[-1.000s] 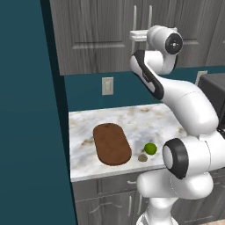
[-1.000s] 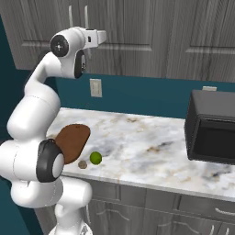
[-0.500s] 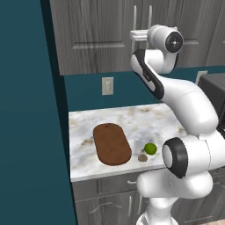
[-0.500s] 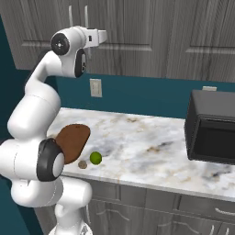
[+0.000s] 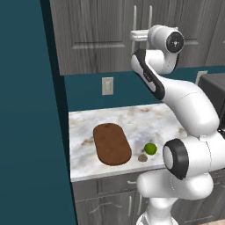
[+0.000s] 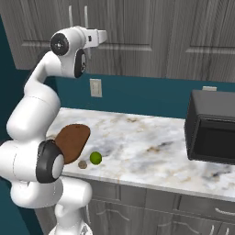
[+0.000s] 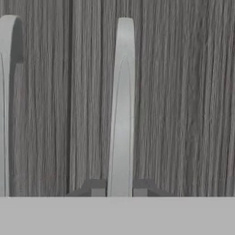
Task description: Open the cabinet. Place the bowl and condiment on the counter. Then place the lime and garlic on the cutting board.
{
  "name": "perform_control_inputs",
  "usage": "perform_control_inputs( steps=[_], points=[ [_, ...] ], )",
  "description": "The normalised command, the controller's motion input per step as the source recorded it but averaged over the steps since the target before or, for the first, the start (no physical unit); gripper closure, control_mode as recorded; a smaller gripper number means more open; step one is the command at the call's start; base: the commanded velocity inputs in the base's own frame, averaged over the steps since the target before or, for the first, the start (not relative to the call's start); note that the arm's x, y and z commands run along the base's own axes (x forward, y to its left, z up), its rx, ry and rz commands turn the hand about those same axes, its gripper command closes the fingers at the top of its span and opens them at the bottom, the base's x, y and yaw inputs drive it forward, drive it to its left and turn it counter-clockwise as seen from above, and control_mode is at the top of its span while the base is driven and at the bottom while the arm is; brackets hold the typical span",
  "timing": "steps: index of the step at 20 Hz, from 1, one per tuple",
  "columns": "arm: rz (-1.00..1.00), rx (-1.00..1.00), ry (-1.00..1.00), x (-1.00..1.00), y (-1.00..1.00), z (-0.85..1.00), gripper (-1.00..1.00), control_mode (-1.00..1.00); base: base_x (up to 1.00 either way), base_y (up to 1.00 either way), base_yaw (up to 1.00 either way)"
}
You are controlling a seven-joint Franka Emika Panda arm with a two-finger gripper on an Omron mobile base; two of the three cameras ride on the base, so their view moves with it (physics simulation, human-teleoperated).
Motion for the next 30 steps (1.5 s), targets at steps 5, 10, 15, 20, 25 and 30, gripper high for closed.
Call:
perform_control_inputs(
  steps=[5, 10, 15, 20, 25, 30],
  points=[
    [0.0, 0.0, 0.0, -0.23, -0.07, 0.0, 1.0, -1.0, 0.0, 0.0, 0.0],
    [0.0, 0.0, 0.0, -0.45, -0.33, 0.0, 1.0, -1.0, 0.0, 0.0, 0.0],
    [0.0, 0.0, 0.0, -0.58, -0.43, 0.0, 1.0, -1.0, 0.0, 0.0, 0.0],
    [0.0, 0.0, 0.0, -0.6, -0.42, 0.0, 1.0, -1.0, 0.0, 0.0, 0.0],
    [0.0, 0.0, 0.0, -0.69, -0.49, 0.0, 1.0, -1.0, 0.0, 0.0, 0.0],
    [0.0, 0.0, 0.0, -0.6, -0.57, -0.03, 1.0, -1.0, 0.0, 0.0, 0.0]
  ],
)
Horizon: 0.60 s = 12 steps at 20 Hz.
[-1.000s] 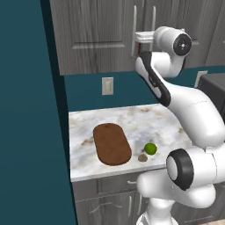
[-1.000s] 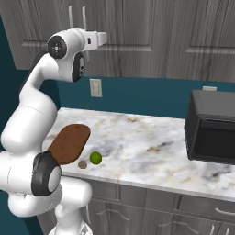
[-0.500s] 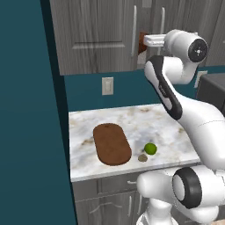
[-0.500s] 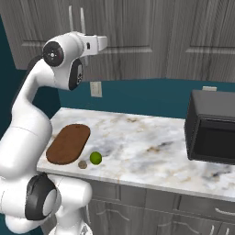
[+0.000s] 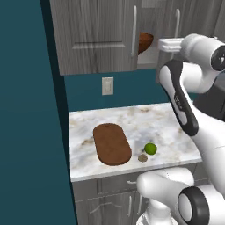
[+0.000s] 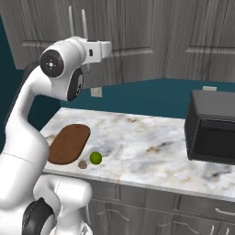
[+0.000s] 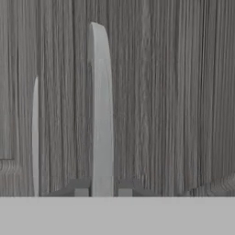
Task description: Open the cabinet. Place the bowl and condiment on the counter. Then place the lime and garlic on the cutting board.
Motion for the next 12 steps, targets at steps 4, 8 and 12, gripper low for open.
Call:
perform_control_inputs(
  steps=[4, 8, 12],
  points=[
    [0.0, 0.0, 0.0, -0.51, -0.57, -0.06, 1.0, -1.0, 0.0, 0.0, 0.0],
    [0.0, 0.0, 0.0, -0.43, -0.53, -0.1, 1.0, -1.0, 0.0, 0.0, 0.0],
    [0.0, 0.0, 0.01, -0.18, -0.51, -0.06, 1.0, -1.0, 0.0, 0.0, 0.0]
  ],
)
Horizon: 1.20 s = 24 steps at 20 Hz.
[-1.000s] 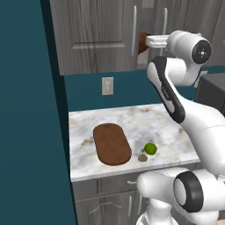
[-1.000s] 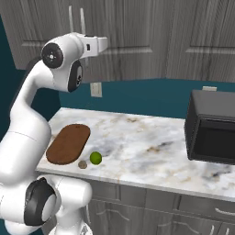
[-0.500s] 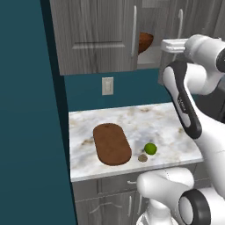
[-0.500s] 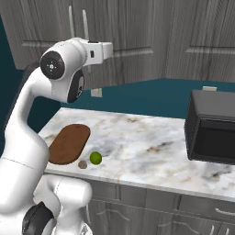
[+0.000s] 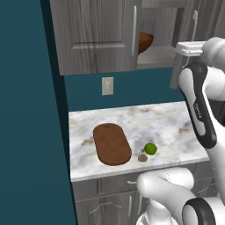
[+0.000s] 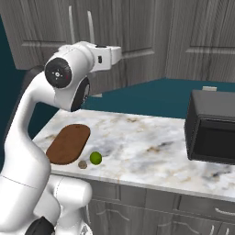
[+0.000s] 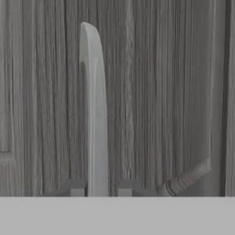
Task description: Open the cabinet. Place the bowl and condiment on the counter. Then place the lime and garlic on the cutting board.
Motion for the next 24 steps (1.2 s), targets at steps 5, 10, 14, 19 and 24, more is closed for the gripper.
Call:
perform_control_inputs(
  steps=[5, 10, 14, 19, 24],
  points=[
    [0.0, 0.01, 0.02, -0.05, -0.49, -0.11, 1.0, -1.0, 0.0, 0.0, 0.0],
    [0.0, 0.0, 0.03, 0.0, -0.35, -0.12, -1.0, -1.0, 0.0, 0.0, 0.0],
    [0.02, 0.0, -0.01, -0.24, -0.04, -0.02, -1.0, -1.0, 0.0, 0.0, 0.0],
    [0.04, 0.0, 0.0, -0.27, 0.03, 0.0, -1.0, -1.0, 0.0, 0.0, 0.0],
    [0.08, 0.0, 0.0, -0.02, 0.0, 0.0, -1.0, -1.0, 0.0, 0.0, 0.0]
  ],
)
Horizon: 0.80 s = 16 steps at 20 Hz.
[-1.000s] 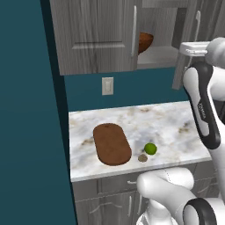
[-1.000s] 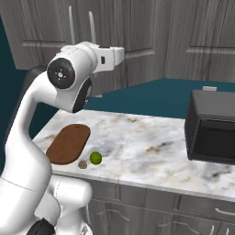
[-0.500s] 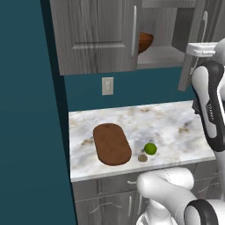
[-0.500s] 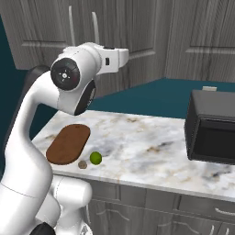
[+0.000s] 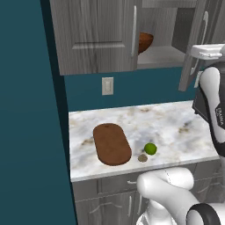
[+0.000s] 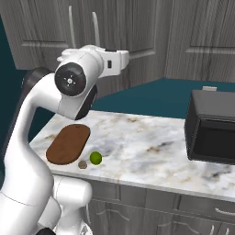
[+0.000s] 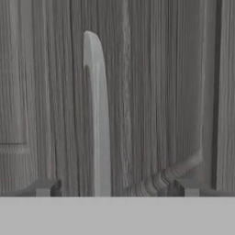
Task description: Open the cabinet. Place the bowl and condiment on the counter. Then place the lime and garlic on the cutting board.
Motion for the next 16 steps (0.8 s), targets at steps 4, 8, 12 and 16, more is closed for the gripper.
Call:
perform_control_inputs(
  steps=[4, 8, 12, 16],
  points=[
    [0.01, -0.01, -0.03, -0.46, 0.0, 0.01, -1.0, -1.0, 0.0, 0.0, 0.0],
    [0.0, -0.02, -0.04, -0.66, 0.04, 0.01, -1.0, -1.0, 0.0, 0.0, 0.0],
    [0.0, -0.04, 0.0, -0.49, 0.27, 0.0, -1.0, -1.0, 0.0, 0.0, 0.0],
    [0.0, -0.08, 0.01, -0.21, 0.47, 0.0, -1.0, -1.0, 0.0, 0.0, 0.0]
  ],
)
